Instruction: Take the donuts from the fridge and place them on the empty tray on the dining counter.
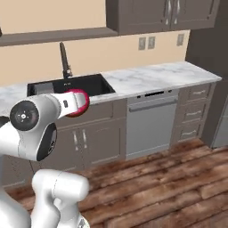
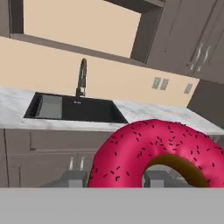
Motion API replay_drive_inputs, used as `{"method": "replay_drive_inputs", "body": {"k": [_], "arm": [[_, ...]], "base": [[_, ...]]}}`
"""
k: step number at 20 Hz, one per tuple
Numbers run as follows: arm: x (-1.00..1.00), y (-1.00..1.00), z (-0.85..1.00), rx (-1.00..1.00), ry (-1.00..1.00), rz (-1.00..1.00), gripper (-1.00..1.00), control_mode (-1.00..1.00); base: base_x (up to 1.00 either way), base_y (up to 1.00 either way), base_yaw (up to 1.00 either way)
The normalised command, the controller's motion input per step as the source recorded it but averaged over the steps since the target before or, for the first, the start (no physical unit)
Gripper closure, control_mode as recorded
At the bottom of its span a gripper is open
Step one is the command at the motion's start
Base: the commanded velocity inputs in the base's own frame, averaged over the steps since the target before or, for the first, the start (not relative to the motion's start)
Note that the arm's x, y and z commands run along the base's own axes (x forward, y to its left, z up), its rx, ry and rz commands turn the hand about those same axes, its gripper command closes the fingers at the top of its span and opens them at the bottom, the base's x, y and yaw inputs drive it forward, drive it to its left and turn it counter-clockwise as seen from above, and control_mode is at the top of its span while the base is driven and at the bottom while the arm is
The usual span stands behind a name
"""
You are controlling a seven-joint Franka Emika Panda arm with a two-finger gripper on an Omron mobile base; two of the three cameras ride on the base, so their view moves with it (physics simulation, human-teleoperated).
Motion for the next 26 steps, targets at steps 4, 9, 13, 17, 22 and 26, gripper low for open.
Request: {"method": "replay_drive_inputs", "body": {"k": [4,9,13,17,22,26], "arm": [[0.00,0.00,0.00,0.00,0.00,0.00,1.00,1.00],[0.00,0.00,0.00,0.00,0.00,0.00,1.00,1.00],[0.00,0.00,0.00,0.00,0.00,0.00,1.00,1.00],[0.00,0.00,0.00,0.00,0.00,0.00,1.00,1.00],[0.00,0.00,0.00,0.00,0.00,0.00,1.00,1.00],[0.00,0.00,0.00,0.00,0.00,0.00,1.00,1.00]], "base": [[-0.33,0.67,-0.61],[-0.46,0.58,-0.63],[-0.53,0.54,-0.64],[-0.91,0.52,-0.58],[-1.00,0.46,-0.43],[-0.98,0.16,-0.28]]}}
